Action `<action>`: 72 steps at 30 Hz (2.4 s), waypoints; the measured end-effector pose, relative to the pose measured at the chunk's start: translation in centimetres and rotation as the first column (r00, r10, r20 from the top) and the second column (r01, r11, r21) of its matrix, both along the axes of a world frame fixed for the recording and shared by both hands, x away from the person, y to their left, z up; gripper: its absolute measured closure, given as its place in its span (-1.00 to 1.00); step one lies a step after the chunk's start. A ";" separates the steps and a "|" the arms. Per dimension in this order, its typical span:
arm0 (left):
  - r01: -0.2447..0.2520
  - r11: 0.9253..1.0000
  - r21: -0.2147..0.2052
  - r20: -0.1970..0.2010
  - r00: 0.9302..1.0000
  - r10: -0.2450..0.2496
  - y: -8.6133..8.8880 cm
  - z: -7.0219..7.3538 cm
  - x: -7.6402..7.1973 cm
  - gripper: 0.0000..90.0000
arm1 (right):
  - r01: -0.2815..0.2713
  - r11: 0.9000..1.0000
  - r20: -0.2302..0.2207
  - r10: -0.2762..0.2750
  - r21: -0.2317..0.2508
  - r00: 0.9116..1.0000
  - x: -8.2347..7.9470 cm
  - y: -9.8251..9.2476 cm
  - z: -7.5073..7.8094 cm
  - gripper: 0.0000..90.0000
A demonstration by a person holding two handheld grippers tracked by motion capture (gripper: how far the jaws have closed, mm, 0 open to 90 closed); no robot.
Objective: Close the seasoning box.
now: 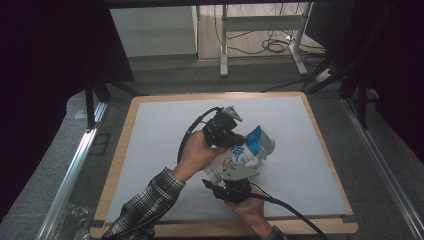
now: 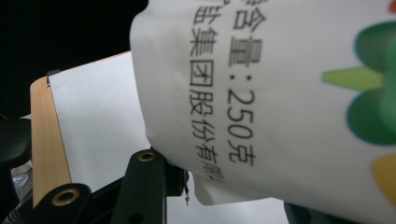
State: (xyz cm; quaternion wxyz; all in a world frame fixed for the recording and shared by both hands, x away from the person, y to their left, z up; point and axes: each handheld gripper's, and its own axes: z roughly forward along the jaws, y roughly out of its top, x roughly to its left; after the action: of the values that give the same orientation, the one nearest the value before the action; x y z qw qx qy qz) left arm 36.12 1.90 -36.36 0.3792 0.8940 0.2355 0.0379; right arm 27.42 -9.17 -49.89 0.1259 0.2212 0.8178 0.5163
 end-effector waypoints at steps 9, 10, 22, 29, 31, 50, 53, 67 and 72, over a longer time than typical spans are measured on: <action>-0.005 1.000 -0.008 0.001 1.000 0.005 0.4 0.4 -0.3 0.98 | 0.007 1.000 -0.002 -0.007 -0.008 1.000 0.1 -0.2 -0.1 0.38; -0.001 1.000 -0.003 0.004 1.000 0.001 0.5 0.5 -0.3 0.98 | 0.007 1.000 -0.003 -0.007 -0.010 1.000 0.1 -0.3 -0.1 0.38; 0.002 1.000 0.000 0.005 1.000 -0.002 1.2 1.0 -0.7 0.98 | 0.030 0.999 -0.018 -0.030 -0.021 0.999 0.4 -0.8 -0.4 0.37; 0.008 1.000 -0.003 -0.005 1.000 -0.008 1.5 1.1 -0.9 0.98 | 0.039 0.999 -0.026 -0.040 -0.021 0.999 0.7 -1.4 -0.7 0.37; 0.010 1.000 -0.004 -0.006 1.000 -0.010 1.5 1.1 -0.9 0.99 | 0.044 0.999 -0.026 -0.045 -0.020 0.999 0.7 -1.5 -0.8 0.37; -0.004 1.000 -0.007 0.005 1.000 0.004 3.0 1.2 -1.1 1.00 | 0.045 0.998 -0.017 -0.046 -0.047 0.999 0.9 -2.0 -0.9 0.31; -0.009 1.000 -0.016 0.011 1.000 0.009 3.2 1.0 -1.1 1.00 | 0.047 0.997 -0.027 -0.049 -0.057 0.998 1.0 -2.0 -1.0 0.30; -0.022 0.999 -0.045 0.026 0.999 0.023 4.1 1.0 -1.3 1.00 | 0.049 0.997 -0.050 -0.053 -0.067 0.997 1.0 -2.3 -0.9 0.29; -0.031 0.998 -0.058 0.035 0.999 0.033 4.5 1.0 -1.3 1.00 | 0.047 0.996 -0.059 -0.052 -0.078 0.997 0.9 -2.4 -0.9 0.28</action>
State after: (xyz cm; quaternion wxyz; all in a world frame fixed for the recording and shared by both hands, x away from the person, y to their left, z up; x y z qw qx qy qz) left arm 34.79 6.41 -35.38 0.4083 0.8779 0.2443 0.0531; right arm 28.32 -11.61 -50.79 0.1220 0.2521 0.8346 0.4743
